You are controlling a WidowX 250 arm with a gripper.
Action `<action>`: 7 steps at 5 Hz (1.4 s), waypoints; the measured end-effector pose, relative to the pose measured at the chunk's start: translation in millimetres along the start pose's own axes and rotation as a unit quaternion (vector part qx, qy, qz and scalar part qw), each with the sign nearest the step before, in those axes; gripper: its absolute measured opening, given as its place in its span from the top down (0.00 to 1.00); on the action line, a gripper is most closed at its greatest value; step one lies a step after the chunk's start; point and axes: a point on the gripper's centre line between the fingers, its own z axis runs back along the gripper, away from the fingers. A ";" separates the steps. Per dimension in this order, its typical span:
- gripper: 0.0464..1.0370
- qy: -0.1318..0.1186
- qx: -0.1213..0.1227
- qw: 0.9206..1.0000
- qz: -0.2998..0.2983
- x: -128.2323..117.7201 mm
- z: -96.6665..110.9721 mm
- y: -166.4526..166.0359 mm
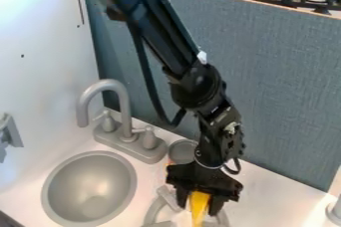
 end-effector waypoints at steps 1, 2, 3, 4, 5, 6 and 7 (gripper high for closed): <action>0.33 0.019 0.018 0.999 0.025 4.2 -6.9 8.6; 0.33 0.029 0.042 0.998 0.047 11.4 -7.8 15.6; 0.33 0.037 0.065 0.996 0.056 15.1 -10.4 19.6; 0.33 0.039 0.064 0.995 0.066 17.5 -11.3 24.4; 0.33 0.048 0.056 0.995 0.070 10.9 -16.3 27.2; 0.28 0.049 0.067 0.994 0.077 4.1 -19.5 31.6; 0.06 0.039 0.077 0.994 0.065 -5.3 -17.9 19.4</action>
